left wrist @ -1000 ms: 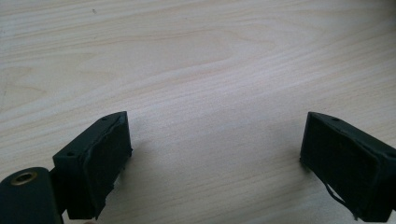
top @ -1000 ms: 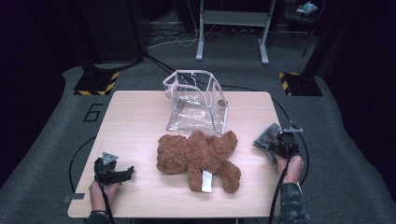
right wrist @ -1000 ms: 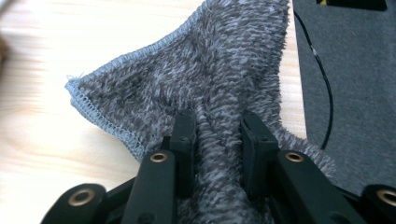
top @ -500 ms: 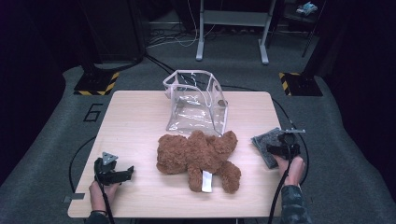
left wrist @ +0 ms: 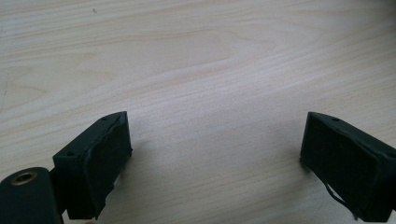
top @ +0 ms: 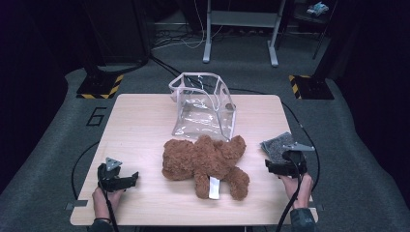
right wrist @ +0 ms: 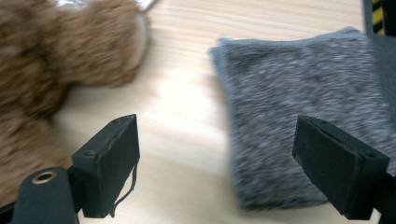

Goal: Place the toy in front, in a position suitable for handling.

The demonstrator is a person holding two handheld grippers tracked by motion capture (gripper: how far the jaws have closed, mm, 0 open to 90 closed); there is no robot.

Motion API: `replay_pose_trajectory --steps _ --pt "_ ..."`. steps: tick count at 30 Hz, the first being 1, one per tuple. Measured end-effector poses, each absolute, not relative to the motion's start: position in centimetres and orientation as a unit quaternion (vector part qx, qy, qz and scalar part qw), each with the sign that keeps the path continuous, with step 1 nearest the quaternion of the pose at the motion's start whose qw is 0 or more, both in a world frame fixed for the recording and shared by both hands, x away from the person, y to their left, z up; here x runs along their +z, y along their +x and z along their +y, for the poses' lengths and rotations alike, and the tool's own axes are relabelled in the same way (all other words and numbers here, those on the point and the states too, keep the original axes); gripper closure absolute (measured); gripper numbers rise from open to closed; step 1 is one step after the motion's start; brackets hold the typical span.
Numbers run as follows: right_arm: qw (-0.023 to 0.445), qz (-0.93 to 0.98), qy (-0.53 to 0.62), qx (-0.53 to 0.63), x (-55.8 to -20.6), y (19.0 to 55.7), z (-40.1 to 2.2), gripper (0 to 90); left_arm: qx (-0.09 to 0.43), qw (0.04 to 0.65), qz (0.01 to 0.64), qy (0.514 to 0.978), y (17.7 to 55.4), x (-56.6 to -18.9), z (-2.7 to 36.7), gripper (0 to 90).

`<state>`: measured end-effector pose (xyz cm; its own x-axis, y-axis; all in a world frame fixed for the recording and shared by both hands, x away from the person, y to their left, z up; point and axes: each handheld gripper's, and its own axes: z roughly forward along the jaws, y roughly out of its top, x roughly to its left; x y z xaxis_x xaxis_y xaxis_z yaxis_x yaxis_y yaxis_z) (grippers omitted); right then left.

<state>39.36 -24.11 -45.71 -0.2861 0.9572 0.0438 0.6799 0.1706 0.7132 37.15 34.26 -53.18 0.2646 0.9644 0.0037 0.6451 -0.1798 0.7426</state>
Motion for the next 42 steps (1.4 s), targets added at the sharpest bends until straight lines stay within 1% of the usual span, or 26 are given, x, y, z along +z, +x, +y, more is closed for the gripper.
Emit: replay_pose_trajectory --steps 1,4,7,10,15,18,24,36,42 --pt "0.217 0.742 0.541 0.331 -46.1 38.2 -23.5 12.7 0.250 0.323 0.553 0.726 37.1 -53.2 34.2 8.3" --pt "0.221 0.745 0.535 0.333 -46.6 37.5 -23.0 10.8 0.250 0.323 0.553 0.726 37.1 -53.2 34.2 8.3" --pt "0.204 0.746 0.534 0.342 -48.7 36.5 -22.4 4.9 0.250 0.323 0.554 0.726 37.1 -53.2 34.2 8.4" --pt "0.203 0.748 0.532 0.341 -49.9 36.2 -22.0 2.3 0.244 0.321 0.553 0.729 37.1 -53.1 34.3 8.4" --pt "0.208 0.751 0.529 0.336 -51.8 35.8 -21.8 0.3 0.247 0.322 0.552 0.728 37.2 -53.2 34.3 8.4" --pt "0.199 0.752 0.531 0.337 -52.7 35.7 -21.6 0.7 0.245 0.323 0.553 0.729 37.2 -53.2 34.4 8.4" --pt "0.215 0.761 0.523 0.317 -52.9 35.7 -21.0 1.0 0.243 0.323 0.553 0.729 37.2 -53.2 34.4 8.5" --pt "0.212 0.761 0.523 0.320 -52.9 35.7 -21.1 1.2 0.240 0.321 0.556 0.728 37.1 -53.0 34.4 9.1" --pt "0.204 0.765 0.523 0.316 -52.2 35.9 -21.0 2.2 0.240 0.351 0.544 0.724 36.8 -51.3 34.4 8.7"
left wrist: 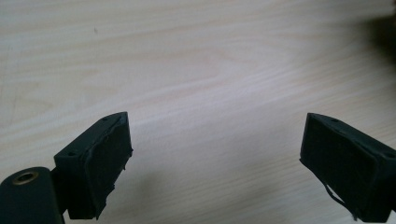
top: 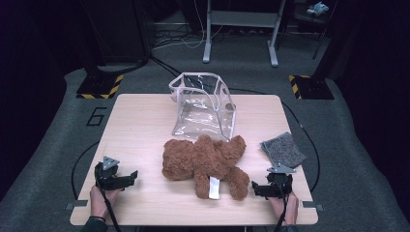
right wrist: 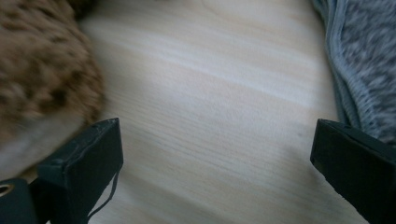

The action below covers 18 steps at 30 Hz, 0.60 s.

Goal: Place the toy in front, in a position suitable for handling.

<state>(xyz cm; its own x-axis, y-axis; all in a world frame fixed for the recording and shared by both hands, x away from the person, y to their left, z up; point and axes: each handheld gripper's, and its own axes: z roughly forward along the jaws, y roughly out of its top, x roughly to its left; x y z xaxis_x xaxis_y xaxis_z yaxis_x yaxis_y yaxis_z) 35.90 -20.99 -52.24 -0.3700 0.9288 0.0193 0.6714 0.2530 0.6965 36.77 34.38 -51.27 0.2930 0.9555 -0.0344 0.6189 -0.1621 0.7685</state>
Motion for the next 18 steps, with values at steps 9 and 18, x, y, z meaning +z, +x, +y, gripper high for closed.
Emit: replay_pose_trajectory --steps 9,18 --pt "0.196 0.756 0.504 0.368 -47.6 36.2 -19.8 4.5 0.211 0.412 0.484 0.742 37.4 -46.7 30.9 7.5" --pt "0.182 0.777 0.451 0.400 -44.5 36.9 -15.6 6.8 0.192 0.430 0.426 0.772 38.4 -44.6 26.8 6.6"
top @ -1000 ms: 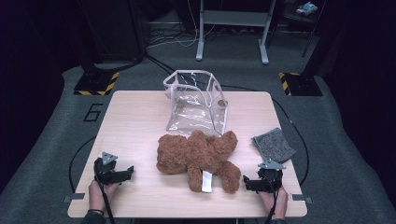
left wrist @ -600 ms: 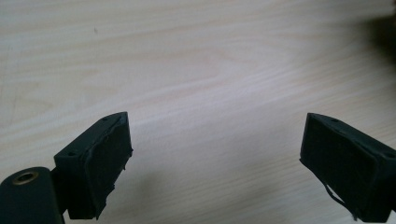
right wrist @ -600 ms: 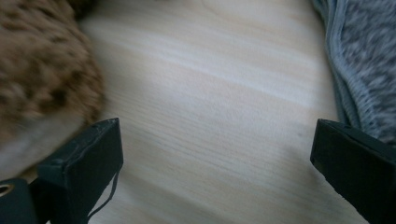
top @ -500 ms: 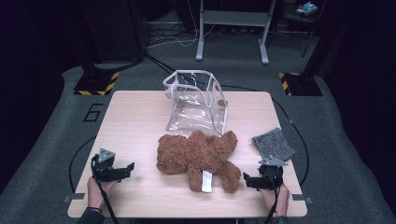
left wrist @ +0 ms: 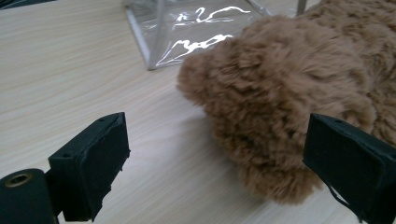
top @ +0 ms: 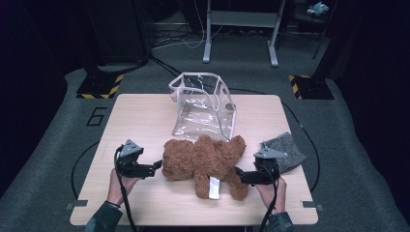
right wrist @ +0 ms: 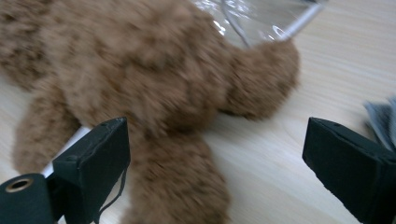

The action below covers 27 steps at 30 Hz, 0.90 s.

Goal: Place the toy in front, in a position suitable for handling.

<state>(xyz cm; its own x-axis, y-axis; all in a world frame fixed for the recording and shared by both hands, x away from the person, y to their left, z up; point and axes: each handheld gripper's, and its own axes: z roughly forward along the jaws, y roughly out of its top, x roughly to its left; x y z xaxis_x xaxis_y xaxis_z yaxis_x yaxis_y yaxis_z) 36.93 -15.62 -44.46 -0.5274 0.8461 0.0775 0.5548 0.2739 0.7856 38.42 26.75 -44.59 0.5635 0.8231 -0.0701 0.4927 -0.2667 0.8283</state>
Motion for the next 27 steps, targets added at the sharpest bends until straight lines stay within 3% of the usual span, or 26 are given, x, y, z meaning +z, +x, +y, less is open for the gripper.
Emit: replay_pose_trajectory --steps 11,13,18,19,20,27 --pt "0.172 0.805 0.408 0.395 -42.5 39.4 -11.2 16.5 0.156 0.430 0.392 0.798 40.2 -45.4 23.7 4.9" --pt "0.167 0.809 0.407 0.390 -42.7 39.9 -10.9 23.1 0.145 0.427 0.391 0.802 40.5 -45.7 23.4 7.2" --pt "0.148 0.818 0.405 0.381 -43.7 40.5 -10.7 43.9 0.117 0.436 0.381 0.807 40.7 -46.3 23.0 22.9" --pt "0.148 0.818 0.405 0.381 -43.7 40.5 -10.7 43.9 0.107 0.438 0.379 0.808 40.7 -46.4 22.9 22.9" --pt "0.141 0.818 0.405 0.384 -43.9 40.6 -10.9 50.5 0.099 0.442 0.381 0.806 40.6 -46.7 22.8 30.7" --pt "0.132 0.813 0.417 0.385 -44.6 40.6 -10.5 71.5 0.106 0.464 0.374 0.796 40.0 -47.8 22.9 54.3"
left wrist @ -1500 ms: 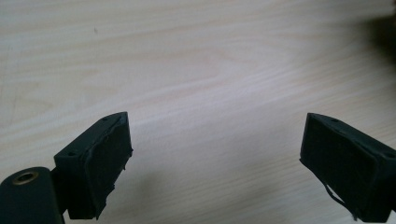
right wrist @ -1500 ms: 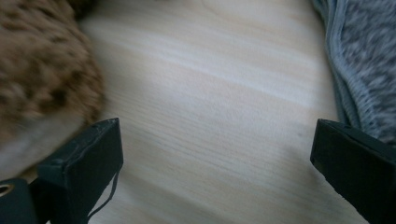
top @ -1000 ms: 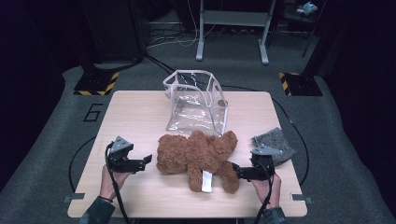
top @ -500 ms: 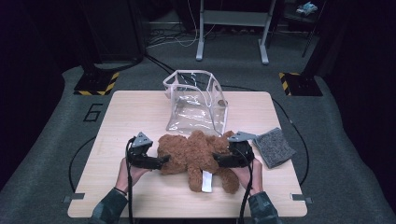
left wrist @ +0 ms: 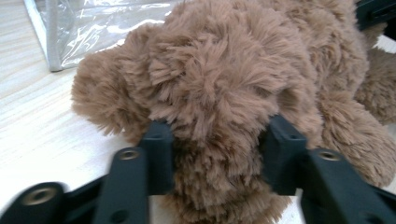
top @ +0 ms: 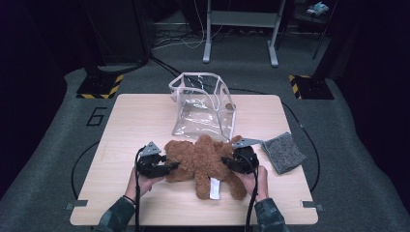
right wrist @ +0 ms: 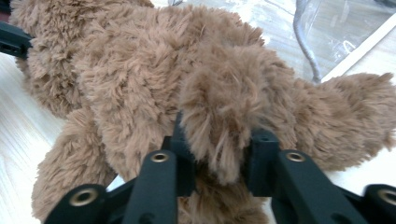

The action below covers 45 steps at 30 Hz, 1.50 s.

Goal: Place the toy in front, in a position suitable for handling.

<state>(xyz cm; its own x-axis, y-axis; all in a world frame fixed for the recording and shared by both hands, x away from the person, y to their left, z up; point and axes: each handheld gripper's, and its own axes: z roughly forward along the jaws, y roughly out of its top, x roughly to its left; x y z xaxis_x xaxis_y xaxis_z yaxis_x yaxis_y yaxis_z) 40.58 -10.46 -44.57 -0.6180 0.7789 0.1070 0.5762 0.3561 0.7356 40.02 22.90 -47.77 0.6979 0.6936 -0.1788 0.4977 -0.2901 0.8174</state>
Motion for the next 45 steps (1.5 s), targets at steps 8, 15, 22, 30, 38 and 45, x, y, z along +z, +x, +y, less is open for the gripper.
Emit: replay_pose_trajectory --steps 8,15,22,30,38,45 --pt "0.156 0.806 0.410 0.398 -44.0 39.7 -10.3 75.1 0.118 0.476 0.368 0.790 39.5 -47.2 23.1 67.6" --pt "0.165 0.801 0.402 0.411 -42.7 38.6 -10.5 76.0 0.109 0.484 0.369 0.786 39.1 -46.3 23.5 72.3" --pt "0.164 0.799 0.401 0.416 -41.8 37.5 -11.1 76.2 0.086 0.490 0.366 0.787 38.4 -45.6 23.2 75.7" --pt "0.145 0.801 0.402 0.419 -42.1 35.9 -11.9 76.4 0.069 0.480 0.369 0.793 36.9 -46.1 22.7 76.8" --pt "0.128 0.798 0.408 0.424 -42.9 34.5 -12.6 76.3 0.072 0.474 0.369 0.797 35.6 -45.9 22.3 77.1" --pt "0.131 0.792 0.412 0.431 -43.1 33.7 -12.9 76.3 0.086 0.466 0.365 0.802 34.7 -45.2 21.9 78.5"
